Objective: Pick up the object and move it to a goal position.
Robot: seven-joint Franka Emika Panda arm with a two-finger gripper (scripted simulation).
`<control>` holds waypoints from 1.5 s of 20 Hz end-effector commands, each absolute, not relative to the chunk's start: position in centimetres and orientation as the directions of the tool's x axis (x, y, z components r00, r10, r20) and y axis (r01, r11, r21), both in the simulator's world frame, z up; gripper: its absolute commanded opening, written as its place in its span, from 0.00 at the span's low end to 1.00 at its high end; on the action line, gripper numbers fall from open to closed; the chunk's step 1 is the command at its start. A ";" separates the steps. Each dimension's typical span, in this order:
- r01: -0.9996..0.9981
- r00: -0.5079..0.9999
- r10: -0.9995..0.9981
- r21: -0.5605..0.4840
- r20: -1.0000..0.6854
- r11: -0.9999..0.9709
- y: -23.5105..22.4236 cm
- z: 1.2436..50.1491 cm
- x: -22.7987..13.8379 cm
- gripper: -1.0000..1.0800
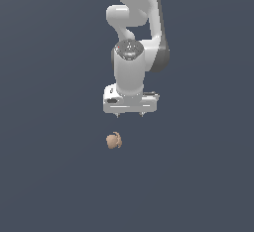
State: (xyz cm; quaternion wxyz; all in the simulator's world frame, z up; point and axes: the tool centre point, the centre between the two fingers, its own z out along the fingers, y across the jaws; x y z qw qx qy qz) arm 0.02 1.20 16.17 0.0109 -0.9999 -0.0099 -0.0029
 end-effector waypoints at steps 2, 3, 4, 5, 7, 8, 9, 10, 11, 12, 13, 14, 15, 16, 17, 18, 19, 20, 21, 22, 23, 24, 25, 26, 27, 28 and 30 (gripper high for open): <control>0.020 1.000 0.020 -0.022 0.006 -1.000 1.2 16.2 0.0 0.96; 0.020 1.000 0.020 -0.022 0.007 -1.000 1.2 16.3 0.1 0.96; 0.020 1.000 0.020 -0.023 0.008 -1.000 1.1 16.4 0.1 0.96; 0.020 1.000 0.020 -0.024 0.009 -1.000 1.1 16.5 0.2 0.96; 0.019 1.000 0.019 -0.026 0.012 -0.999 1.0 16.9 0.3 0.96; 0.018 1.000 0.018 -0.028 0.013 -0.999 1.0 17.1 0.3 0.96; 0.016 1.000 0.016 -0.029 0.013 -0.999 1.1 17.2 0.3 0.96; 0.015 1.000 0.014 -0.029 0.014 -0.999 1.1 17.3 0.3 0.96; 0.014 1.000 0.013 -0.029 0.014 -0.999 1.1 17.3 0.3 0.96; 0.014 1.000 0.013 -0.029 0.014 -0.999 1.1 17.3 0.3 0.96; 0.015 1.000 0.015 -0.029 0.014 -0.999 1.1 17.3 0.3 0.96; 0.017 1.000 0.017 -0.028 0.013 -0.999 1.0 17.2 0.3 0.96; 0.020 1.000 0.020 -0.028 0.013 -0.999 1.0 17.1 0.4 0.96; 0.025 1.000 0.024 -0.027 0.013 -0.999 0.9 17.0 0.5 0.96; 0.030 0.999 0.029 -0.026 0.013 -0.999 0.7 16.9 0.6 0.96; 0.036 0.999 0.036 -0.026 0.013 -0.999 0.6 16.7 0.7 0.96; 0.043 0.999 0.043 -0.025 0.013 -0.999 0.4 16.6 0.9 0.96; 0.051 0.999 0.051 -0.023 0.013 -0.998 0.2 16.4 1.0 0.96; 0.061 0.998 0.060 -0.022 0.013 -0.998 0.0 16.1 1.2 0.96; 0.071 0.997 0.071 -0.021 0.012 -0.997 -0.3 15.9 1.4 0.96; 0.082 0.997 0.082 -0.019 0.012 -0.996 -0.6 15.6 1.7 0.96; 0.095 0.995 0.095 -0.017 0.012 -0.995 -0.9 15.2 1.9 0.96; 0.108 0.994 0.108 -0.016 0.011 -0.994 -1.2 14.9 2.1 0.96; 0.123 0.992 0.123 -0.014 0.010 -0.992 -1.6 14.5 2.4 0.96; 0.138 0.990 0.138 -0.012 0.010 -0.990 -2.0 14.1 2.7 0.96; 0.155 0.988 0.155 -0.011 0.009 -0.988 -2.5 13.6 3.0 0.96; 0.189 0.982 0.189 -0.007 0.007 -0.982 -3.4 12.7 3.6 0.96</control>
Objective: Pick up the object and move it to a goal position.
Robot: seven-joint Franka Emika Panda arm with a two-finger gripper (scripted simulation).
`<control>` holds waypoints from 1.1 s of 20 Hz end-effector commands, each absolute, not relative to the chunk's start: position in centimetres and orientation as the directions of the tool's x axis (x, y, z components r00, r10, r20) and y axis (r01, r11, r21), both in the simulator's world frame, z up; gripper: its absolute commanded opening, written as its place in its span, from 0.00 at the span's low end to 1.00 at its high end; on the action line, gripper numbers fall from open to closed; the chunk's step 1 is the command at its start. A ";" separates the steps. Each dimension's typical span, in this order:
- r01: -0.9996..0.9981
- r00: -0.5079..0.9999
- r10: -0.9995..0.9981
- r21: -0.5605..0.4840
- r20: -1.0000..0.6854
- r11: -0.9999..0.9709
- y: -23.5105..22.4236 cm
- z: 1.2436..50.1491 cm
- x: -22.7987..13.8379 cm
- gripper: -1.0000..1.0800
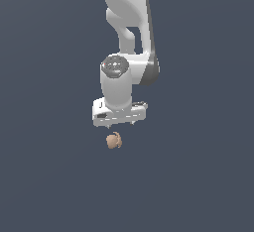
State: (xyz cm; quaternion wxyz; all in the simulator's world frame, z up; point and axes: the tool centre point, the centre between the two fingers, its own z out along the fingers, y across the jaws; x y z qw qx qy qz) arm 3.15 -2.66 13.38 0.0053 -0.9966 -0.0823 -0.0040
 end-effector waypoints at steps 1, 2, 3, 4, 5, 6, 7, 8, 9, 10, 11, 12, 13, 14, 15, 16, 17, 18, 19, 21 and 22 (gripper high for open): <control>0.204 0.979 0.204 -0.006 0.006 -0.979 -3.8 12.2 3.8 0.96; 0.219 0.976 0.219 -0.005 0.005 -0.976 -4.2 11.8 4.0 0.96; 0.232 0.973 0.232 -0.004 0.005 -0.973 -4.5 11.4 4.2 0.96; 0.244 0.970 0.244 -0.003 0.004 -0.970 -4.9 11.0 4.4 0.96; 0.255 0.967 0.255 -0.003 0.003 -0.967 -5.2 10.7 4.6 0.96; 0.265 0.964 0.265 -0.002 0.003 -0.964 -5.5 10.4 4.7 0.96; 0.273 0.962 0.273 -0.002 0.002 -0.962 -5.7 10.1 4.8 0.96; 0.281 0.960 0.281 -0.001 0.002 -0.960 -5.9 9.9 4.9 0.96; 0.288 0.958 0.288 -0.001 0.001 -0.958 -6.1 9.7 5.0 0.96; 0.293 0.956 0.293 -0.001 0.001 -0.956 -6.3 9.5 5.1 0.96; 0.298 0.955 0.298 0.000 0.001 -0.955 -6.4 9.3 5.2 0.96; 0.302 0.953 0.302 0.000 0.000 -0.953 -6.5 9.2 5.2 0.96; 0.304 0.953 0.304 0.000 0.000 -0.953 -6.6 9.1 5.2 0.96; 0.306 0.952 0.306 0.000 0.000 -0.952 -6.7 9.1 5.3 0.96; 0.306 0.952 0.306 0.000 0.000 -0.952 -6.7 9.1 5.3 0.96; 0.302 0.953 0.302 0.000 -0.001 -0.953 -6.6 9.1 5.2 0.96; 0.302 0.953 0.302 0.000 -0.001 -0.953 -6.6 9.1 5.2 0.96; 0.302 0.953 0.302 0.000 -0.001 -0.953 -6.7 9.0 5.2 0.96; 0.302 0.953 0.302 0.000 -0.001 -0.953 -6.7 8.8 5.2 0.96; 0.303 0.953 0.303 0.000 -0.001 -0.953 -6.7 8.2 5.2 0.96; 0.303 0.953 0.303 0.000 0.000 -0.953 -6.7 7.8 5.2 0.96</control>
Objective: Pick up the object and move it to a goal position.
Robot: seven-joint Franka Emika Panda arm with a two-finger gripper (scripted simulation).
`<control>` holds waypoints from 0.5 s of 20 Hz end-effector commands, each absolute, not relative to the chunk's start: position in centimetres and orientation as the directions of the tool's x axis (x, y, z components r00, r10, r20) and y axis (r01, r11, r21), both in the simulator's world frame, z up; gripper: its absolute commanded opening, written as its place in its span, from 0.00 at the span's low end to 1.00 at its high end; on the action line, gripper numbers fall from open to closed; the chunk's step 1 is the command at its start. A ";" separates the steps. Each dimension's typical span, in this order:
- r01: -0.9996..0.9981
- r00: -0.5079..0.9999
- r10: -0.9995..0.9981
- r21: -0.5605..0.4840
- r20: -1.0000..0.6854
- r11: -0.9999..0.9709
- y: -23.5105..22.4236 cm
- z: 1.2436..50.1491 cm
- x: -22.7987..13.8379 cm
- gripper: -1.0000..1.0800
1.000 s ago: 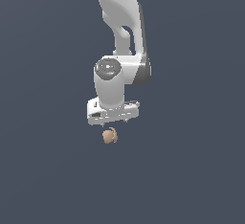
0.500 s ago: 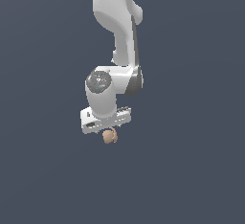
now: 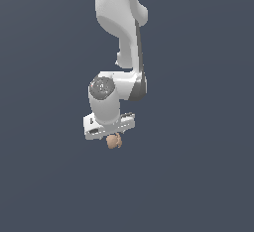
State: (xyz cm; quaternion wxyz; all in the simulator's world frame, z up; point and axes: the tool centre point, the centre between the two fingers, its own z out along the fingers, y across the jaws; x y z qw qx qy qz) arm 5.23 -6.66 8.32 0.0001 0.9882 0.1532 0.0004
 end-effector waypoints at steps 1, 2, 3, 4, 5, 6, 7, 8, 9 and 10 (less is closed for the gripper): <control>0.303 0.953 0.303 0.000 0.000 -0.953 -6.7 7.3 5.2 0.96; 0.304 0.953 0.304 0.000 0.000 -0.953 -6.7 6.7 5.2 0.96; 0.305 0.952 0.305 0.000 0.000 -0.952 -6.7 6.1 5.1 0.96; 0.305 0.952 0.305 0.000 0.000 -0.952 -6.7 5.6 5.1 0.96; 0.305 0.952 0.305 0.000 0.000 -0.952 -6.7 5.1 5.1 0.96; 0.306 0.952 0.306 0.000 0.000 -0.952 -6.7 4.7 5.1 0.96; 0.306 0.952 0.306 0.000 0.000 -0.952 -6.7 4.4 5.1 0.96; 0.306 0.952 0.306 0.000 0.000 -0.952 -6.7 4.2 5.1 0.96; 0.306 0.952 0.306 0.000 0.000 -0.952 -6.7 4.1 5.2 0.96; 0.306 0.952 0.306 0.000 0.000 -0.952 -6.7 4.0 5.2 0.96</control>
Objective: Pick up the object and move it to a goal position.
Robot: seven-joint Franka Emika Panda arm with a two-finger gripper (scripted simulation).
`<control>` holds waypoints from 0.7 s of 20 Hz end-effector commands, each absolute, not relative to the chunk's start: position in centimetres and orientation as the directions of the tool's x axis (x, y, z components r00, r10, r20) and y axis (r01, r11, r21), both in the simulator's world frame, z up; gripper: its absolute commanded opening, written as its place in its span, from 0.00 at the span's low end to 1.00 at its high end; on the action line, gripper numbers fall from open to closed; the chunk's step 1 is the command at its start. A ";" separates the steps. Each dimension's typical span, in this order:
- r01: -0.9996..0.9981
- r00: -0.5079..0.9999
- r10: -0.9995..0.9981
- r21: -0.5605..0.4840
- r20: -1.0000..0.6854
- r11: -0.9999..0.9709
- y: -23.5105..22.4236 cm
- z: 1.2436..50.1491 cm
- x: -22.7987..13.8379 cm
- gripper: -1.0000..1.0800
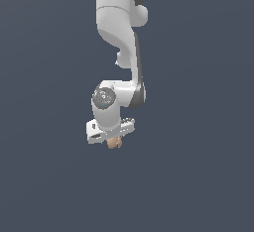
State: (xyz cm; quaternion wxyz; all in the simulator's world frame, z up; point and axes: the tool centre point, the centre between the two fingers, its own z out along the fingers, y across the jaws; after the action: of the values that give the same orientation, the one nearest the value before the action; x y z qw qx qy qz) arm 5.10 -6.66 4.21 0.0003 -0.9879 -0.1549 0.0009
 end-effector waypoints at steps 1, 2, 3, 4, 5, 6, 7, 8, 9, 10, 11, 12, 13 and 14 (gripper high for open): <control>0.306 0.952 0.306 0.000 0.000 -0.952 -6.7 4.0 5.2 0.96; 0.306 0.952 0.306 0.000 0.000 -0.952 -6.7 4.1 5.3 0.96; 0.306 0.952 0.306 0.000 0.000 -0.952 -6.7 4.1 5.3 0.00; 0.306 0.952 0.306 0.000 0.000 -0.952 -6.7 4.1 5.3 0.00; 0.306 0.952 0.306 0.000 0.000 -0.952 -6.7 4.1 5.3 0.00; 0.306 0.952 0.306 0.000 0.000 -0.952 -6.7 4.1 5.3 0.00; 0.306 0.952 0.306 0.000 0.000 -0.952 -6.7 4.1 5.3 0.00; 0.306 0.952 0.306 0.000 0.000 -0.952 -6.7 4.1 5.3 0.00; 0.306 0.952 0.306 0.000 0.000 -0.952 -6.7 4.1 5.3 0.00; 0.306 0.952 0.306 0.000 0.000 -0.952 -6.7 4.1 5.3 0.00; 0.306 0.952 0.306 0.000 0.000 -0.952 -6.7 4.1 5.3 0.00; 0.306 0.952 0.306 0.000 0.000 -0.952 -6.7 4.1 5.3 0.00; 0.306 0.952 0.306 0.000 0.000 -0.952 -6.7 4.1 5.3 0.00; 0.306 0.952 0.306 0.000 0.000 -0.952 -6.7 4.1 5.3 0.00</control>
State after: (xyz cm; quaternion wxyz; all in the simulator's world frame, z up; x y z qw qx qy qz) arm 5.26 -6.69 4.06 0.0000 -0.9879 -0.1550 0.0000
